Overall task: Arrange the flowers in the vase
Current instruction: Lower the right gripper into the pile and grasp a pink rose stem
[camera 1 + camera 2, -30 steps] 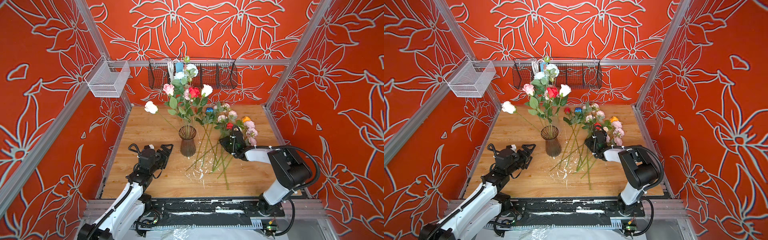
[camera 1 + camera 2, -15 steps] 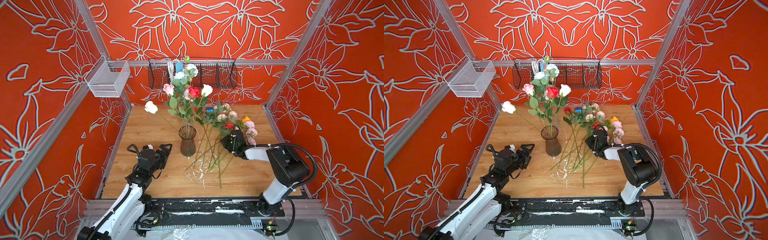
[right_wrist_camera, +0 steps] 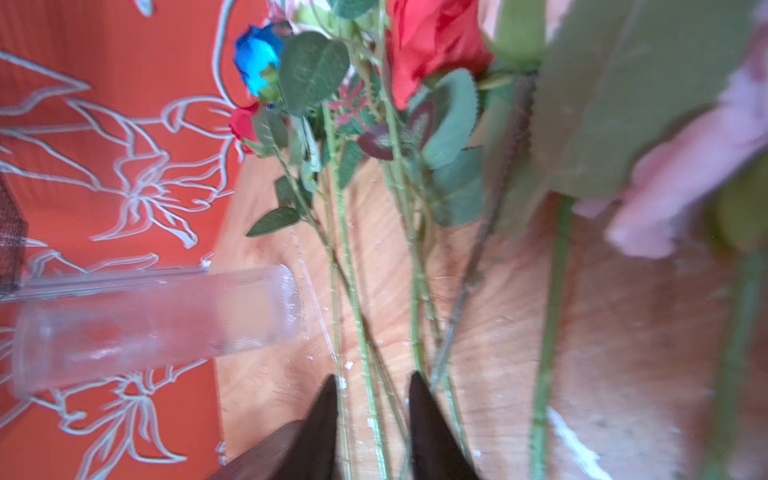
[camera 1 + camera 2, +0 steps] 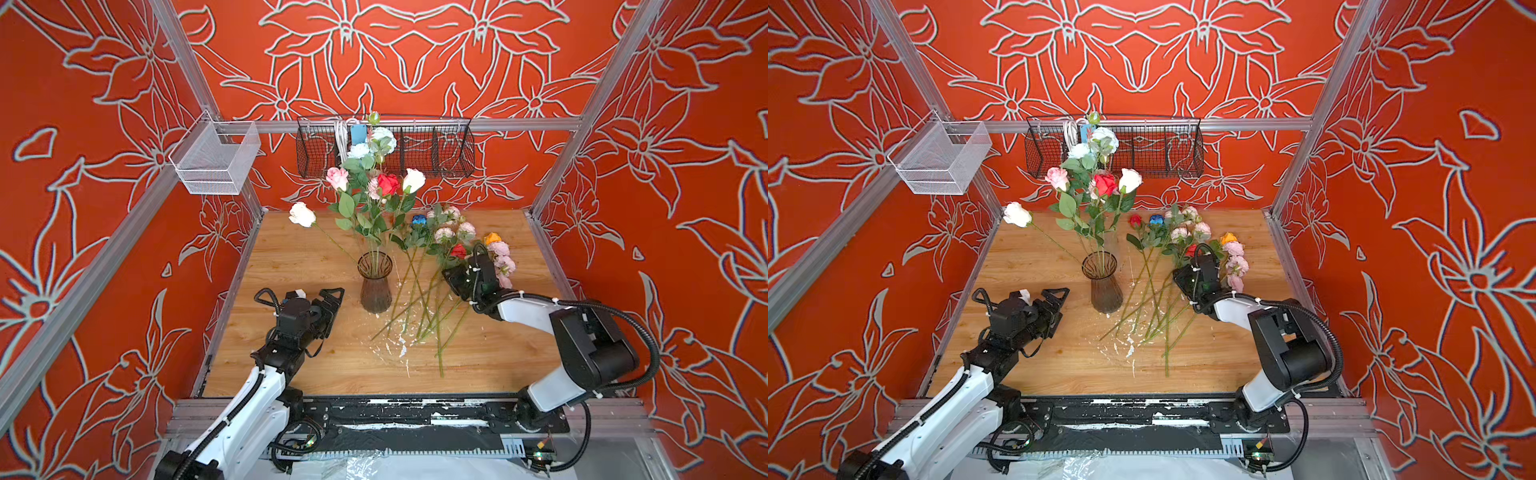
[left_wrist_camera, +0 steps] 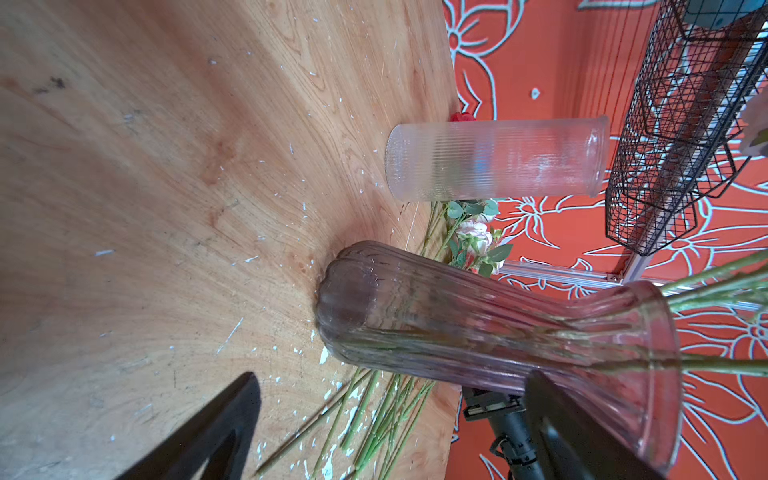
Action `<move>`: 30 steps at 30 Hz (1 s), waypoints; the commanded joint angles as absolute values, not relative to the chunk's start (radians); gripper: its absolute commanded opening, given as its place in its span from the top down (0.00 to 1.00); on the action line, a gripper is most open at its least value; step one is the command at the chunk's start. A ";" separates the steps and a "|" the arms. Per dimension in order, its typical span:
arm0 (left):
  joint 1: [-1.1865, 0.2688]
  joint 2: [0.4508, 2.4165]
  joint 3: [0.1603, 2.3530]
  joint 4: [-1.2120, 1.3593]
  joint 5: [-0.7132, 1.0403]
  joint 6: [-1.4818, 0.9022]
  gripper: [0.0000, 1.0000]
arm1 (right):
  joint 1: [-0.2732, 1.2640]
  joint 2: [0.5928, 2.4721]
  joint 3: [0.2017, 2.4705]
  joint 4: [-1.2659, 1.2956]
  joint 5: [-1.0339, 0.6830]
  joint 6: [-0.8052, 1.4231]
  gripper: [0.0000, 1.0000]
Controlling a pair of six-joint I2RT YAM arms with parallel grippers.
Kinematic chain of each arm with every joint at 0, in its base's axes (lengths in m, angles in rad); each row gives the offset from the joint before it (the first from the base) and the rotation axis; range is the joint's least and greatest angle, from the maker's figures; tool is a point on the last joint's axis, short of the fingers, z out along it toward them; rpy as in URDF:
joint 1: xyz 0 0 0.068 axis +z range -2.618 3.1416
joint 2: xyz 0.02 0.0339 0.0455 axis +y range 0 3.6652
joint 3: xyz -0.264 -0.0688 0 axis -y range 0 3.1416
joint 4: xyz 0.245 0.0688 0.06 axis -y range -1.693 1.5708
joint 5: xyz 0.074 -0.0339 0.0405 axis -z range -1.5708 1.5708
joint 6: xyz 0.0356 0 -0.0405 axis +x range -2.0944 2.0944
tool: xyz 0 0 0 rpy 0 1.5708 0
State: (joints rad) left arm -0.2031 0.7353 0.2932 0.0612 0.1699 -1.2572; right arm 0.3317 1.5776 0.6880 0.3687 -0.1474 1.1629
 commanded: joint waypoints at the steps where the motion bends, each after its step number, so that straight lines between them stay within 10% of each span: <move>1: -0.207 0.731 0.290 0.069 0.161 -1.256 0.01 | 0.312 1.612 0.654 0.390 -0.160 1.197 0.65; 13: -0.207 0.689 0.276 0.053 0.151 -1.250 0.01 | 0.288 1.778 0.728 0.488 -0.201 1.186 0.61; 21: -0.207 0.664 0.267 0.053 0.130 -1.255 0.01 | 0.286 1.756 0.702 0.501 -0.193 1.195 0.93; 30: -0.207 0.681 0.273 0.064 0.141 -1.260 0.01 | 0.287 1.587 0.684 0.433 -0.204 1.178 0.96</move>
State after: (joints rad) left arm -0.2031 0.6781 0.2672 0.0502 0.1501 -1.2572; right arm 0.2932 1.6665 0.6960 0.4641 -0.2066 1.1835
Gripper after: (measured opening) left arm 0.986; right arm 0.075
